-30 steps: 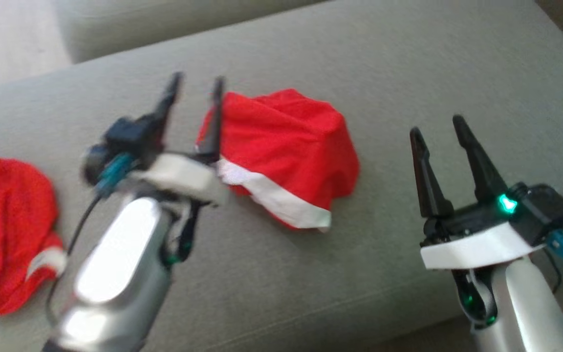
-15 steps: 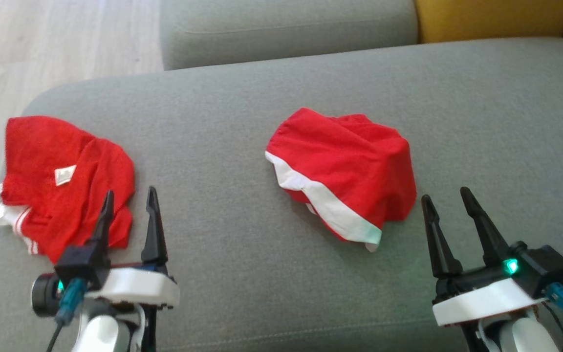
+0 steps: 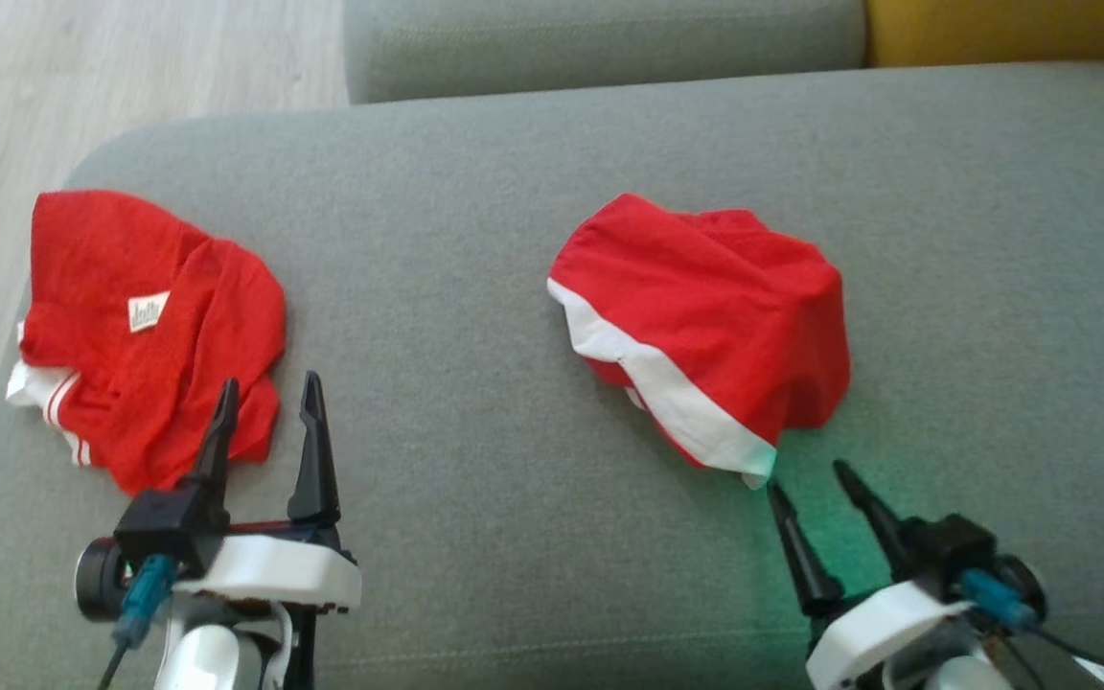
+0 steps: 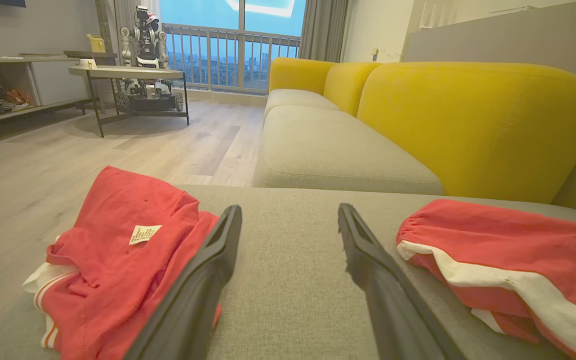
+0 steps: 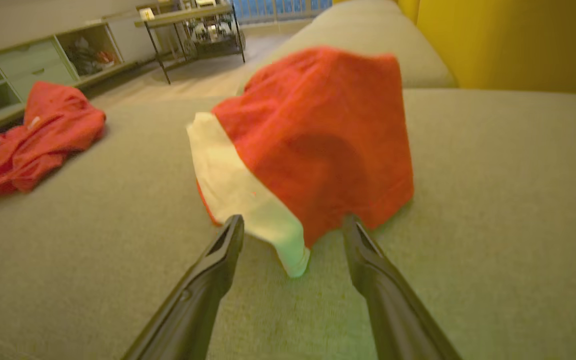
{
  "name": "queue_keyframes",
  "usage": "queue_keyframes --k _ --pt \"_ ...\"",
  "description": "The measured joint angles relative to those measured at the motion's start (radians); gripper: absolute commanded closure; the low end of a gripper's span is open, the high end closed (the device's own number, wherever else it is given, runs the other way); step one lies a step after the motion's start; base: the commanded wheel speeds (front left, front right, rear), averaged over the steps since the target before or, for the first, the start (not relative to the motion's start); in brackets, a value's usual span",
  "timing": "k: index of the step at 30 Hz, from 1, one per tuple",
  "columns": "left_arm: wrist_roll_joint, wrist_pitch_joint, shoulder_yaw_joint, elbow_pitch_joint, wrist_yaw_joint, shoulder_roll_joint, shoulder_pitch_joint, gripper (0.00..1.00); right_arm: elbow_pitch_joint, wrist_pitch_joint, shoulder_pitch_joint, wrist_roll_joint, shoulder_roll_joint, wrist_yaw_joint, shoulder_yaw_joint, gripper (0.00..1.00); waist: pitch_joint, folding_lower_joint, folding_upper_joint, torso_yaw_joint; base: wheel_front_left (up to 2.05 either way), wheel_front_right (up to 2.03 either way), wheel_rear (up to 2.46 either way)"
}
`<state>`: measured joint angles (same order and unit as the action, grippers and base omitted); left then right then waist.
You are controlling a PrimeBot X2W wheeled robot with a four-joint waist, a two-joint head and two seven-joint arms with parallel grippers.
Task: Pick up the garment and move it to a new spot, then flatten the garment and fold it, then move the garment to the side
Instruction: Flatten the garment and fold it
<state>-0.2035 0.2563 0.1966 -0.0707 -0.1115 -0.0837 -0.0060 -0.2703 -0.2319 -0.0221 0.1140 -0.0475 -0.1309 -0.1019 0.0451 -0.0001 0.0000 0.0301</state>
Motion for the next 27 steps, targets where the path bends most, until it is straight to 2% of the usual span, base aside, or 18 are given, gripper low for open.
queue_keyframes --k 10,20,21,22,27 --pt "0.017 0.0 -0.014 -0.016 0.051 0.025 -0.029 0.0 -0.26 0.011 0.129 -0.047 -0.001 0.0 0.024 0.0 0.039 0.0001 0.0 0.046 0.0 0.0 0.0" --pt "0.021 0.0 -0.028 -0.016 0.077 0.03 -0.031 0.0 -0.389 -0.015 0.212 -0.029 0.0 0.0 0.014 0.0 0.061 0.0002 0.0 0.063 0.0 0.0 0.0" --pt "0.024 0.0 -0.029 -0.017 0.077 0.03 -0.033 0.0 -0.397 -0.015 0.218 -0.02 -0.001 0.0 0.014 0.52 0.061 0.0002 0.0 0.061 0.0 0.0 0.0" --pt "0.026 0.0 -0.03 -0.019 0.078 0.03 -0.035 0.0 -0.402 -0.015 0.223 -0.012 -0.001 0.0 0.012 1.0 0.061 0.0002 0.0 0.059 0.0 0.0 0.0" --pt "0.026 0.0 -0.032 -0.03 0.078 0.032 -0.039 0.0 -0.393 -0.015 0.228 -0.03 -0.001 0.0 0.01 1.0 0.053 0.0002 0.0 0.037 0.0 0.0 0.0"
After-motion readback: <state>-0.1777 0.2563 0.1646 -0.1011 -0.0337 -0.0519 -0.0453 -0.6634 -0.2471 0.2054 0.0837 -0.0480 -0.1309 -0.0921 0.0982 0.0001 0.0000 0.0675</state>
